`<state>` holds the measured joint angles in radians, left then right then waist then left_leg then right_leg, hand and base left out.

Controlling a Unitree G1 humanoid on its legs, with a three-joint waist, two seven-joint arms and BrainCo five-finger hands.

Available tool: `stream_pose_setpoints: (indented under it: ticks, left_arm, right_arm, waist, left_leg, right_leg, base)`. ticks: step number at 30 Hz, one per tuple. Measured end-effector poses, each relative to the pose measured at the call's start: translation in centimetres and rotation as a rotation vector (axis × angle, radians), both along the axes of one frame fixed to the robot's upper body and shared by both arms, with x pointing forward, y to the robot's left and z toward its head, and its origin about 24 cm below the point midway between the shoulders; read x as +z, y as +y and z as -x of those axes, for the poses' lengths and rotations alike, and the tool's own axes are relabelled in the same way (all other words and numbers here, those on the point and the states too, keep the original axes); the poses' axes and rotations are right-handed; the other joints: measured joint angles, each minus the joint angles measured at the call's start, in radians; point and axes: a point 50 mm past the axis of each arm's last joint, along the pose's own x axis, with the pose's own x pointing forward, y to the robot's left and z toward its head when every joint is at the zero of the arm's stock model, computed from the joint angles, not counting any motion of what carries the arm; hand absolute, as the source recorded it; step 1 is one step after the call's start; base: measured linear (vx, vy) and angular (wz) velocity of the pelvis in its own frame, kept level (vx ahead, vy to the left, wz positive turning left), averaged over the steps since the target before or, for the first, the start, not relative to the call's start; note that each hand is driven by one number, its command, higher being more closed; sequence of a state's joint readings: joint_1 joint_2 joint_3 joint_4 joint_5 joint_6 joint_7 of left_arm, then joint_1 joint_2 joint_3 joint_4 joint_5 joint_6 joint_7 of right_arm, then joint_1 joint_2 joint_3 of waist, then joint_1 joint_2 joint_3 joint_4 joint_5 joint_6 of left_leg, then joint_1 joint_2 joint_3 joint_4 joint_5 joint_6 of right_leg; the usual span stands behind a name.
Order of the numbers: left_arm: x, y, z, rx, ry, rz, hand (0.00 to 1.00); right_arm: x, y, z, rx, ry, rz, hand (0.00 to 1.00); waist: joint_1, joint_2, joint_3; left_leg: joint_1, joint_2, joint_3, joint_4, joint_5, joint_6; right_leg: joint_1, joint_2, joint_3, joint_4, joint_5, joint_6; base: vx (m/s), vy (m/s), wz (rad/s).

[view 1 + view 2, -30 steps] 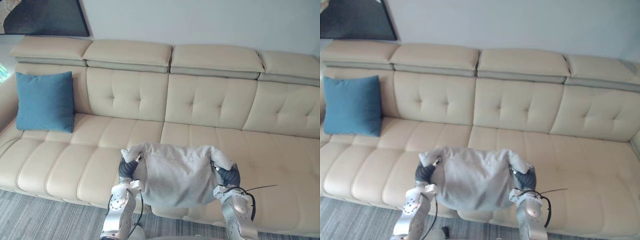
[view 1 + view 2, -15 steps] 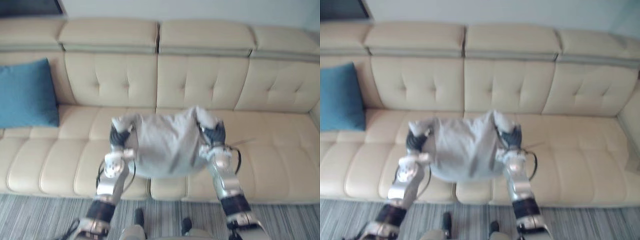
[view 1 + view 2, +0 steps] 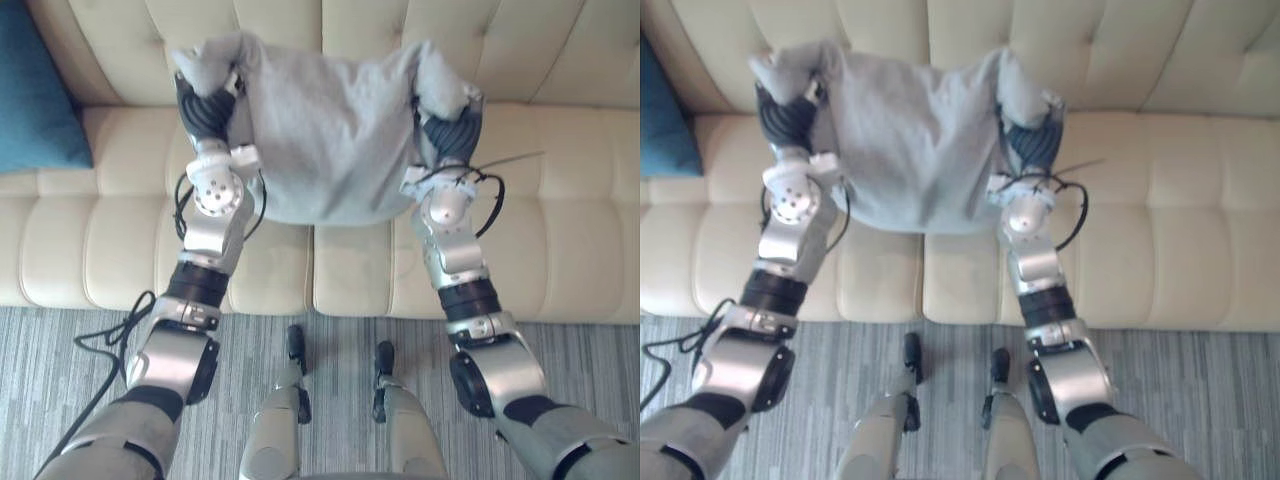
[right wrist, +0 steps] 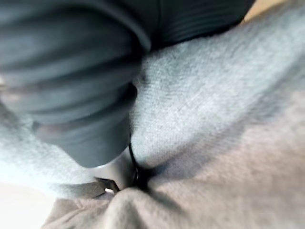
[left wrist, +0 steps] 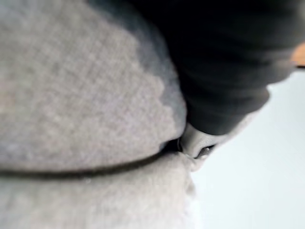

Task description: Pick up cushions and gather them together orderly.

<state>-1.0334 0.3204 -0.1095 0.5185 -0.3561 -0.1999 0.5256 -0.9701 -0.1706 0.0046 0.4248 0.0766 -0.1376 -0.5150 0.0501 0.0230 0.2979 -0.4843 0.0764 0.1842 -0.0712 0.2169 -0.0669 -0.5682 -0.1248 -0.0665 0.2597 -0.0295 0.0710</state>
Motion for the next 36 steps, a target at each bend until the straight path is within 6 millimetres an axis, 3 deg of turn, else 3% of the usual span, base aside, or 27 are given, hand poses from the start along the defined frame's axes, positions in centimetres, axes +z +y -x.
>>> stream_pose_setpoints:
  ticks: [2,3,7,9,11,16,18,22,27,30,32,33,34,36]
  left_arm:
    - [0.0,0.2,-0.3,0.010,0.015,0.006,1.00]
    - [-0.2,0.1,-0.5,0.009,0.027,0.016,0.00]
    - [1.7,-0.2,-0.4,-0.011,-0.029,0.070,0.00]
    - [3.7,0.1,-0.5,-0.006,-0.068,0.086,0.00]
    - [4.7,0.3,-0.5,-0.004,-0.084,0.075,0.00]
    - [6.3,2.0,-0.4,0.016,-0.104,0.066,0.00]
    - [7.3,2.8,-0.5,0.006,-0.106,0.083,0.00]
    - [9.6,3.7,0.1,-0.048,-0.164,0.167,0.00]
    - [9.5,5.0,0.2,-0.071,-0.176,0.273,0.00]
    - [7.5,6.0,0.7,-0.057,-0.184,0.264,0.00]
    - [4.0,6.9,0.7,-0.035,-0.127,0.248,0.00]
    - [1.0,7.5,0.7,-0.020,-0.065,0.236,0.00]
    - [-0.3,7.6,0.8,-0.020,-0.039,0.230,0.00]
    - [-8.0,7.8,2.0,-0.021,0.128,0.230,0.00]
  right_arm:
    - [0.5,0.1,-0.3,-0.004,0.002,-0.003,1.00]
    - [0.8,0.2,-0.4,-0.004,0.000,-0.003,0.00]
    - [2.3,-0.4,-0.3,-0.019,-0.042,-0.029,0.00]
    - [4.7,-0.9,-0.3,-0.031,-0.091,-0.019,0.00]
    - [5.7,-1.2,-0.3,-0.028,-0.108,-0.023,0.00]
    - [8.3,-2.7,-0.1,0.003,-0.154,-0.074,0.00]
    - [9.6,-4.3,-0.3,0.031,-0.152,-0.128,0.00]
    - [10.7,-6.1,-0.3,0.133,-0.164,-0.265,0.00]
    - [10.8,-7.6,-0.1,0.192,-0.184,-0.377,0.00]
    - [9.7,-8.3,0.3,0.209,-0.205,-0.402,0.00]
    - [6.7,-9.2,0.6,0.192,-0.174,-0.392,0.00]
    - [4.0,-9.9,0.9,0.172,-0.132,-0.379,0.00]
    - [2.8,-10.3,1.1,0.164,-0.115,-0.372,0.00]
    - [-4.4,-11.7,2.4,0.112,0.018,-0.395,0.00]
  waist:
    - [-0.002,0.000,0.022]
    - [-0.002,0.000,0.028]
    - [-0.002,0.002,0.053]
    - [-0.001,0.004,0.058]
    - [0.000,0.005,0.059]
    - [0.005,0.005,0.061]
    - [0.006,0.004,0.061]
    - [0.007,0.004,0.061]
    - [0.009,0.005,0.063]
    - [0.009,0.005,0.063]
    - [0.009,0.005,0.063]
    - [0.008,0.005,0.063]
    - [0.008,0.005,0.063]
    - [0.008,0.003,0.062]
  left_leg:
    - [-0.007,0.000,-0.002,0.000,0.003,-0.003]
    - [-0.017,0.001,-0.001,0.000,0.003,-0.003]
    - [-0.051,0.008,-0.003,0.005,0.007,-0.009]
    - [-0.088,0.013,-0.003,0.012,0.007,-0.009]
    - [-0.113,0.014,-0.005,0.021,0.007,-0.009]
    - [-0.127,0.016,-0.004,0.023,0.008,-0.011]
    - [-0.127,0.019,-0.006,0.024,0.009,-0.011]
    - [-0.123,0.022,-0.023,0.033,0.009,-0.011]
    - [-0.080,0.026,-0.029,0.037,0.009,-0.012]
    - [-0.051,0.025,-0.028,0.032,0.006,-0.015]
    - [-0.019,0.027,-0.025,0.017,0.005,-0.015]
    - [0.004,0.026,-0.020,0.012,0.005,-0.016]
    - [0.014,0.025,-0.017,0.010,0.003,-0.017]
    - [0.070,0.022,-0.010,-0.004,-0.003,-0.021]
  right_leg:
    - [-0.018,0.001,0.010,0.013,0.000,0.000]
    - [-0.034,0.002,0.018,0.019,0.000,0.000]
    - [-0.067,0.004,0.019,0.022,0.000,0.000]
    - [-0.107,0.005,0.021,0.036,0.000,0.000]
    - [-0.129,0.005,0.021,0.044,0.001,-0.002]
    - [-0.145,0.004,0.017,0.052,0.002,-0.003]
    - [-0.140,0.004,0.003,0.051,0.002,-0.003]
    - [-0.120,0.003,-0.019,0.051,0.002,-0.003]
    - [-0.067,0.003,-0.036,0.046,-0.001,-0.007]
    - [-0.040,0.002,-0.034,0.049,-0.016,-0.018]
    - [-0.019,0.004,-0.034,0.053,-0.022,-0.019]
    - [-0.003,0.004,-0.030,0.057,-0.027,-0.017]
    - [0.005,0.003,-0.028,0.058,-0.030,-0.017]
    - [0.049,0.002,-0.022,0.065,-0.048,-0.016]
  base:
    - [0.01,-0.024,-0.10]
    - [0.03,-0.029,-0.15]
    - [0.02,-0.008,-0.02]
    - [0.00,0.000,0.00]
    - [0.00,0.000,0.00]
    - [0.00,0.000,0.00]
    - [0.02,-0.014,0.08]
    - [0.04,-0.022,0.13]
    - [0.03,-0.029,0.07]
    - [0.02,-0.039,0.01]
    - [0.02,-0.044,-0.04]
    - [0.03,-0.037,-0.05]
    - [0.05,-0.049,-0.07]
    - [0.08,-0.047,-0.05]
